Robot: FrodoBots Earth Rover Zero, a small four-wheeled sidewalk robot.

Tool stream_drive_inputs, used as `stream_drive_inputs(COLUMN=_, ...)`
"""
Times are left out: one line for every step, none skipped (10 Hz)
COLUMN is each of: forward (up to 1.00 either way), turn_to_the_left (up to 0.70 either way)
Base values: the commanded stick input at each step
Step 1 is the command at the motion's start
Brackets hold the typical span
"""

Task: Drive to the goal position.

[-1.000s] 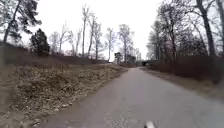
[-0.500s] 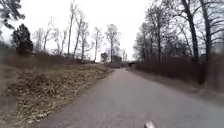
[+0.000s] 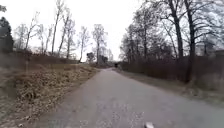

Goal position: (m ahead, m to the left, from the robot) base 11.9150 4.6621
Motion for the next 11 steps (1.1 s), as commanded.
stream_drive_inputs(forward=0.7, turn_to_the_left=-0.28)
stream_drive_inputs(forward=0.7, turn_to_the_left=-0.07)
stream_drive_inputs(forward=0.7, turn_to_the_left=0.0)
stream_drive_inputs(forward=0.7, turn_to_the_left=0.0)
stream_drive_inputs(forward=0.7, turn_to_the_left=0.0)
stream_drive_inputs(forward=0.7, turn_to_the_left=0.0)
stream_drive_inputs(forward=0.7, turn_to_the_left=0.0)
stream_drive_inputs(forward=0.7, turn_to_the_left=0.0)
stream_drive_inputs(forward=0.7, turn_to_the_left=0.0)
stream_drive_inputs(forward=0.7, turn_to_the_left=0.0)
stream_drive_inputs(forward=0.7, turn_to_the_left=0.0)
